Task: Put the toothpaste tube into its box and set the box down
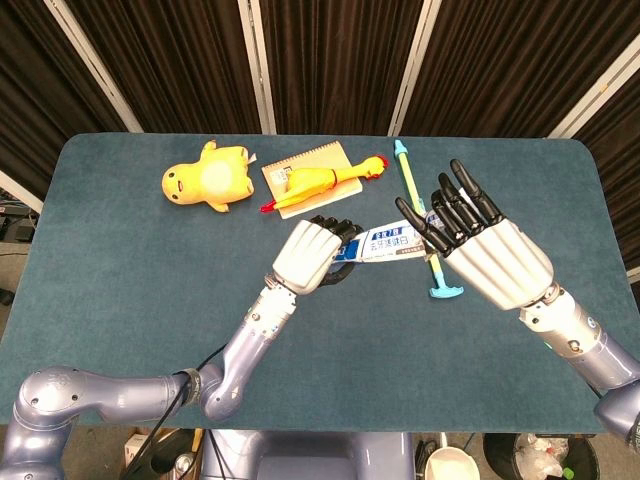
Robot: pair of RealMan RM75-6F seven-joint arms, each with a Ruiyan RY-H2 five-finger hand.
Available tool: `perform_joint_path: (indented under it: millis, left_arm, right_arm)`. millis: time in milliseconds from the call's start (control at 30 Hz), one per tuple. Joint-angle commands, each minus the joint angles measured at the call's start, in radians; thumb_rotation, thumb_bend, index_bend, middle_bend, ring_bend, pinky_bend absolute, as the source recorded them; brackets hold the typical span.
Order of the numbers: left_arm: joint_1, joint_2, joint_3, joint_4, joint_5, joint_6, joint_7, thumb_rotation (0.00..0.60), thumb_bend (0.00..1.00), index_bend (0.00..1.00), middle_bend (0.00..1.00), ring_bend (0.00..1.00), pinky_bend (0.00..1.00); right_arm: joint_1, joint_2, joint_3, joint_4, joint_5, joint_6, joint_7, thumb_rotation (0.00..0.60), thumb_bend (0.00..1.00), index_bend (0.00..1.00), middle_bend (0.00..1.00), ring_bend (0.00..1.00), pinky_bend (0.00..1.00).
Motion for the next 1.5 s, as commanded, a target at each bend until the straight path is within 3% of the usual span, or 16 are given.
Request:
perform_joint_path:
  millis: [33, 400, 900, 1167, 1367, 1500]
  left_arm:
    - [0.005, 0.0, -0.004, 0.001, 0.003, 0.007, -0.01, 0.6, 0.4, 0.42, 0.52, 0.49, 0.53]
    - [0.034, -0.062, -0.018, 0.089, 0.078, 0.111, -0.144, 0.6, 0.4, 0.41, 0.52, 0.49, 0.52]
    - [0.051, -0.071, -0.041, 0.105, 0.106, 0.141, -0.208, 0.6, 0.41, 0.4, 0.51, 0.49, 0.52]
    - [0.136, 0.052, 0.059, 0.04, 0.144, 0.122, -0.206, 0.6, 0.41, 0.41, 0.51, 0.49, 0.52]
    - [0.244, 0.196, 0.18, -0.041, 0.145, 0.084, -0.218, 0.6, 0.41, 0.42, 0.52, 0.49, 0.52]
    - [0.304, 0.237, 0.259, -0.048, 0.158, 0.081, -0.232, 0.6, 0.41, 0.42, 0.52, 0.49, 0.52]
  right_arm:
    - [0.0, -0.006, 0.003, 0.005, -0.003, 0.007, -0.01, 0.6, 0.39, 0.05, 0.38, 0.21, 0.05]
    - [-0.002, -0.047, 0.012, 0.03, -0.02, 0.055, -0.026, 0.6, 0.39, 0.05, 0.38, 0.21, 0.05]
    - [-0.019, -0.071, 0.009, 0.053, 0.012, 0.066, -0.024, 0.6, 0.39, 0.05, 0.38, 0.21, 0.05]
    - [-0.059, -0.083, -0.019, 0.032, 0.081, 0.034, -0.037, 0.6, 0.39, 0.05, 0.38, 0.21, 0.05]
    - [-0.081, -0.09, -0.023, 0.03, 0.096, 0.057, -0.024, 0.6, 0.39, 0.05, 0.38, 0.21, 0.05]
    - [-0.082, -0.096, -0.022, 0.022, 0.091, 0.061, -0.041, 0.6, 0.39, 0.05, 0.38, 0.21, 0.05]
